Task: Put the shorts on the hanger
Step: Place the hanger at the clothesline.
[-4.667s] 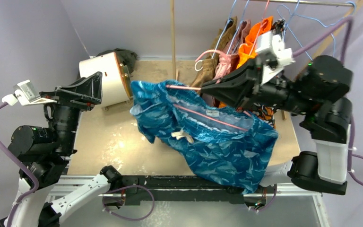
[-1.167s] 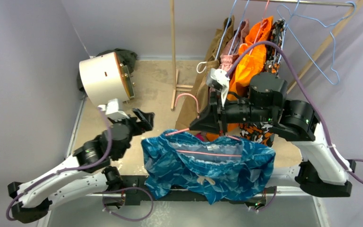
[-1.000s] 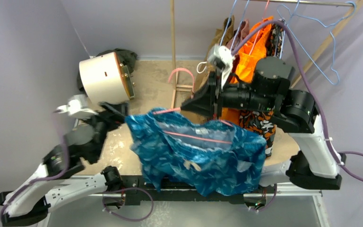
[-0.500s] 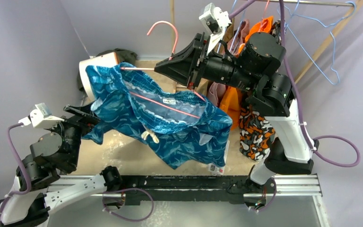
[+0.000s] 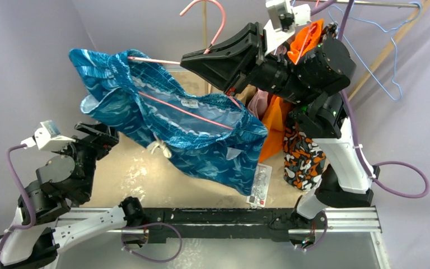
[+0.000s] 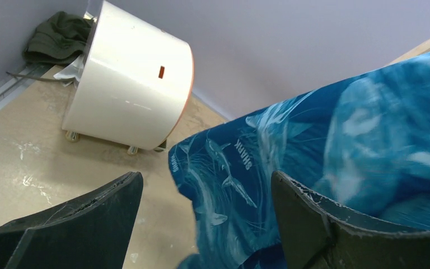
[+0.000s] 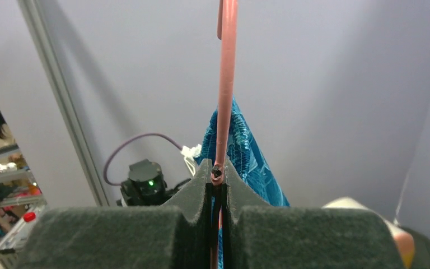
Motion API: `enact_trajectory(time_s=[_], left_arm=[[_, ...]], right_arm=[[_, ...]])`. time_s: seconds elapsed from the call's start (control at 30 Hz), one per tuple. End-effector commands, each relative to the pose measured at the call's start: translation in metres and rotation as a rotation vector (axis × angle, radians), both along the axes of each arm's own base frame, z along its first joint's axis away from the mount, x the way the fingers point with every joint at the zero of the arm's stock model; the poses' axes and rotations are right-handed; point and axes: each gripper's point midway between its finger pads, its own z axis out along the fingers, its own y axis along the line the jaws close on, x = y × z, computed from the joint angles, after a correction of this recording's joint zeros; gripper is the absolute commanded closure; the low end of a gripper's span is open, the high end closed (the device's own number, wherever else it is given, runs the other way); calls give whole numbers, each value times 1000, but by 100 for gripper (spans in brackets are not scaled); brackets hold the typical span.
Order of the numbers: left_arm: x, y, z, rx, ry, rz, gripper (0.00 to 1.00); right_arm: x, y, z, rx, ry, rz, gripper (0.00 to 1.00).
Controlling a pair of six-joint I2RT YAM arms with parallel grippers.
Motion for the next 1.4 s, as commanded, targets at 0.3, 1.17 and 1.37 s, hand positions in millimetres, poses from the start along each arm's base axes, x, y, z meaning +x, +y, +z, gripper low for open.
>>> enact_trajectory(time_s=[0.3,1.17,1.37], left_arm=[[-19,43,20,-113,-52,78,16],[-12,25,10,-75,-25,45,16],[-7,16,3,-52,-12,30,16]], right_arm=[[5,-35,79,330,-183,-136,100],[202,-111,-97,24,191,-684,100],[212,-139,-106,-21,239,-839,100]])
